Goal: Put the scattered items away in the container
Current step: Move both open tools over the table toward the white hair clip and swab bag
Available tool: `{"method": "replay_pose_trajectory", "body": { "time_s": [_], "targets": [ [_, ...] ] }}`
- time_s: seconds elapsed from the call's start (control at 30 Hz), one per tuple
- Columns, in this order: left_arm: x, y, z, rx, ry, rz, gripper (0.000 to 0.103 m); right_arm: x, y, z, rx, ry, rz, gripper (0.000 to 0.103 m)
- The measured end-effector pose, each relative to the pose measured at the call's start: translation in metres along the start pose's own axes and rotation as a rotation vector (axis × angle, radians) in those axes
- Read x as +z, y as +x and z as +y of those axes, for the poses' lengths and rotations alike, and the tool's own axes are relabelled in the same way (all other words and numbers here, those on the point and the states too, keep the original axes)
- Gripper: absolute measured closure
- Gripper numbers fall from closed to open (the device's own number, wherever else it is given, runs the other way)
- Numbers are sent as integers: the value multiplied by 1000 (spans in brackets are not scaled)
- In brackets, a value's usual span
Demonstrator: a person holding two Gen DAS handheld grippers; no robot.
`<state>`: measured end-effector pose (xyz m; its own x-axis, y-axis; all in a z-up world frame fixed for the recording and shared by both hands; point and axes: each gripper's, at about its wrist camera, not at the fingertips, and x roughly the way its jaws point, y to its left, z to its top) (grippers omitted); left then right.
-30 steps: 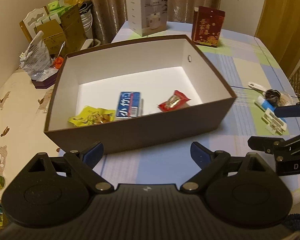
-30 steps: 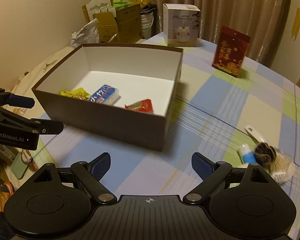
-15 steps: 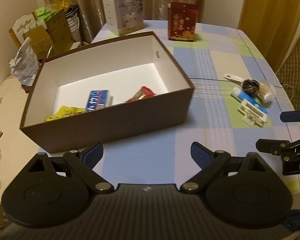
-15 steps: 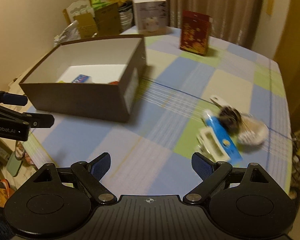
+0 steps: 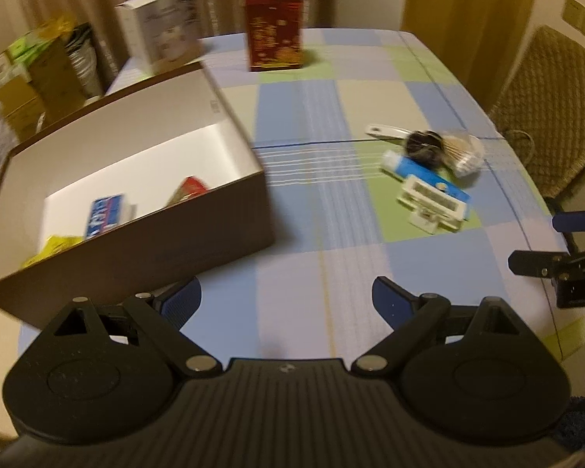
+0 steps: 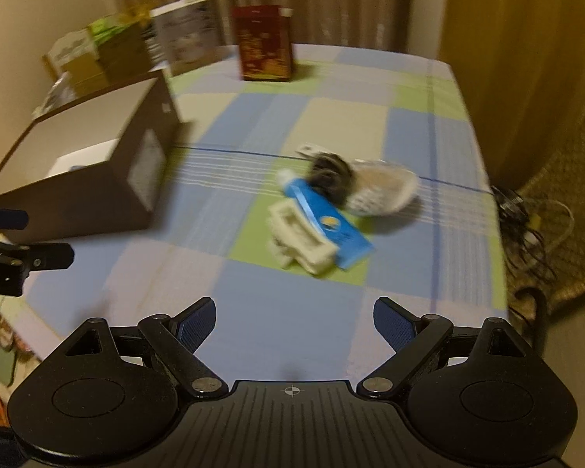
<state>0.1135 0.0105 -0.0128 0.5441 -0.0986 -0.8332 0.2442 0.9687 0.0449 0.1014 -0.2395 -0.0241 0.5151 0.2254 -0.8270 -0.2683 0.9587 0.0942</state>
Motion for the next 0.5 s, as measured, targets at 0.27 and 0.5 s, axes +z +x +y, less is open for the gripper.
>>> {"method": "replay_pose_trajectory", "body": {
  "time_s": [0.27, 0.5],
  "targets": [
    [19, 24, -32, -71, 98, -12, 10, -1, 3, -42, -49, 91, 1, 10],
    [33, 48, -57, -144, 204, -34, 10, 3, 11, -70, -67, 144, 6, 10]
  ]
}}
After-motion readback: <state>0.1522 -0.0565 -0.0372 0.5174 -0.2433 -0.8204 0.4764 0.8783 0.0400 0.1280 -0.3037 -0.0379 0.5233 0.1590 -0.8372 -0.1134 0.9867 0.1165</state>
